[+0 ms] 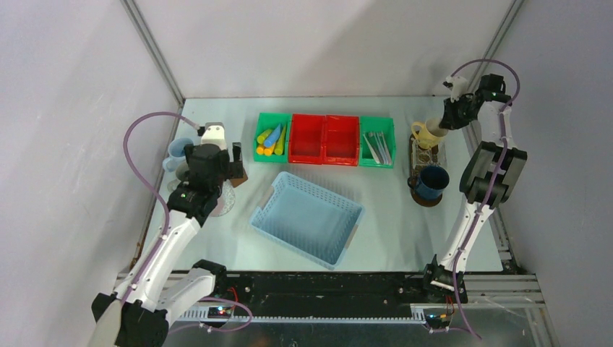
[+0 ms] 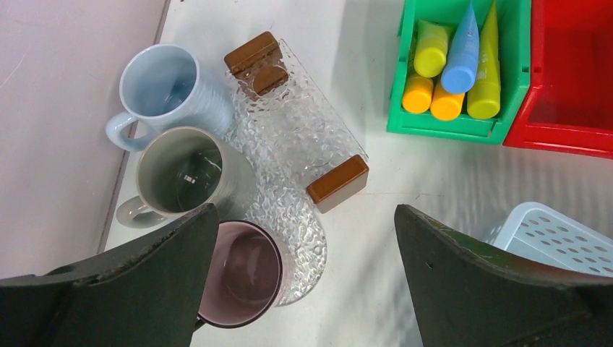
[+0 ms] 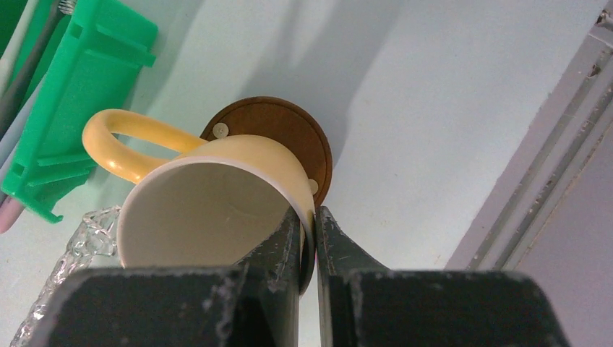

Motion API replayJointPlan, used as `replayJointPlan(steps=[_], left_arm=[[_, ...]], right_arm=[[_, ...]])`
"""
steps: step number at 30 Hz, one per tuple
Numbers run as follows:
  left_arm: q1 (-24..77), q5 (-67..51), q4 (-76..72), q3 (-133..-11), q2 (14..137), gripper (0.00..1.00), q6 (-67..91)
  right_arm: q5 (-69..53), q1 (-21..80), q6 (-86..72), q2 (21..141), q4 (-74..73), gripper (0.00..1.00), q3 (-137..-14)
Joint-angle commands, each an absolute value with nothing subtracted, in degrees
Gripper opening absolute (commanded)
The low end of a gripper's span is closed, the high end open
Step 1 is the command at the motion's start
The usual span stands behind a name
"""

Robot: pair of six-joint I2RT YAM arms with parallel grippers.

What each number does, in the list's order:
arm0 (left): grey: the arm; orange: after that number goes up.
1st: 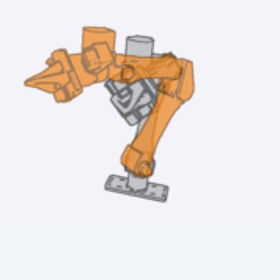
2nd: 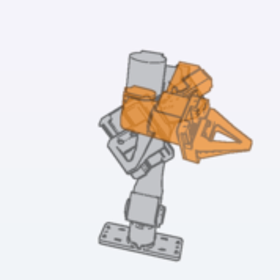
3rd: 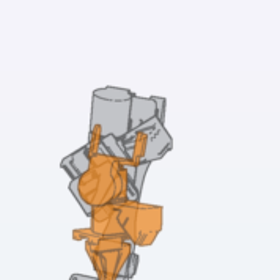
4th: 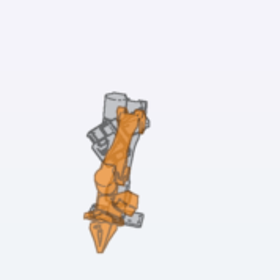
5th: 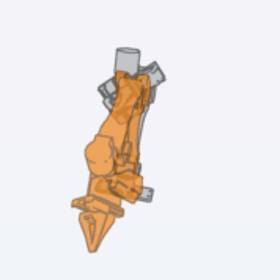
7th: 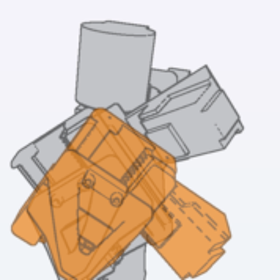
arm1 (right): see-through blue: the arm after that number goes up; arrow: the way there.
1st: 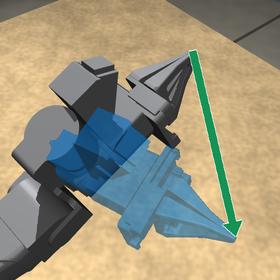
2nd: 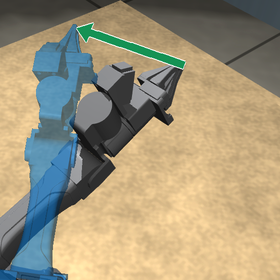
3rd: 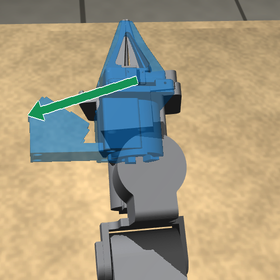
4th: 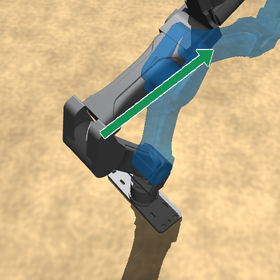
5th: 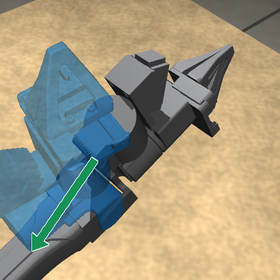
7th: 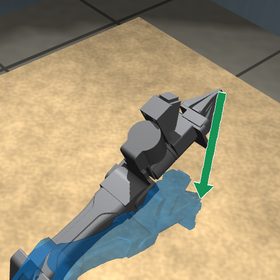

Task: Prepare toiletry sets of a toothbrush and toothpaste on the tray
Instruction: Adjust the cup on the tray.

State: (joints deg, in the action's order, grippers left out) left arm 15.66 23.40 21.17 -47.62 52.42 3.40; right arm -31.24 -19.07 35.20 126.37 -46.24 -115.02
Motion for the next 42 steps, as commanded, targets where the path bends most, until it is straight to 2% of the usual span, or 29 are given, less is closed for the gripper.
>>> replayJointPlan(steps=[1,8,17,27,33,39,42], left_arm=[[15.39,23.77,19.16,-47.77,52.49,0.98,2.29],[15.38,23.73,19.25,-47.73,52.42,0.98,2.29],[15.44,23.69,19.24,-47.71,52.25,0.98,2.33],[15.4,23.48,19.24,-47.7,52.0,0.98,2.47],[15.39,23.48,19.12,-47.78,51.63,0.98,2.63],[15.38,23.29,19.06,-47.75,50.9,0.98,2.98],[15.38,23.17,19.06,-47.74,50.46,0.98,3.14]], right_arm=[[-34.86,-18.37,36.27,125.71,-45.5,0.09,-118.65],[-34.09,-17.23,37.28,126.12,-45.91,0.22,-118.81],[-33.83,-17.01,36.29,125.24,-45.14,0.3,-119.03],[-31.5,-17.55,30.27,121.28,-40.37,0.55,-119.72],[-24.93,-16.54,25.75,115.69,-37.3,0.65,-118.82],[-19.65,-14.6,14.03,109.96,-36.0,0.66,-114.35],[-16.1,-12.55,10.73,107.1,-34.16,0.66,-108.37]])
